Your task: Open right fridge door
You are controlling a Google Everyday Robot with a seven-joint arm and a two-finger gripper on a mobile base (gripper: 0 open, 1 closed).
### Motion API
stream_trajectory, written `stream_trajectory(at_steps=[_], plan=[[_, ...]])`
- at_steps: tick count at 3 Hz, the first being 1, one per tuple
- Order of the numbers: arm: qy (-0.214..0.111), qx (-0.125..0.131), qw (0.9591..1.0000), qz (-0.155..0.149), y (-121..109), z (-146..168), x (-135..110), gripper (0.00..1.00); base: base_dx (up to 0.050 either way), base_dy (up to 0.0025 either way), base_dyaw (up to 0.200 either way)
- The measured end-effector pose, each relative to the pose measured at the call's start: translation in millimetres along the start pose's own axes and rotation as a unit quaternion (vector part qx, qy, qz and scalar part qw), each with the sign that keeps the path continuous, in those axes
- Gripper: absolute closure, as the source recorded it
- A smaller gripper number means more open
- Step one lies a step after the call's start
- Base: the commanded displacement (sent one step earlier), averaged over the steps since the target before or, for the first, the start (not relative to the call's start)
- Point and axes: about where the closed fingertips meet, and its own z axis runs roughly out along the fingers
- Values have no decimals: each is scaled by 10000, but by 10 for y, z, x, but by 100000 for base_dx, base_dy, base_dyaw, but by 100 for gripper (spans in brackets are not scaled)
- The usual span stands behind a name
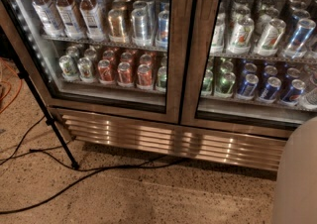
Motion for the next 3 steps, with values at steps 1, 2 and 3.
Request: stream_trajectory(at_steps=[1,2,3], plan=[[0,0,10000,0,0,0,0,100,-5000,0,1],[-2,-2,10000,0,0,2,0,100,0,0,0],[-277,-305,9991,56,-148,208,51,100,4418,217,8848]])
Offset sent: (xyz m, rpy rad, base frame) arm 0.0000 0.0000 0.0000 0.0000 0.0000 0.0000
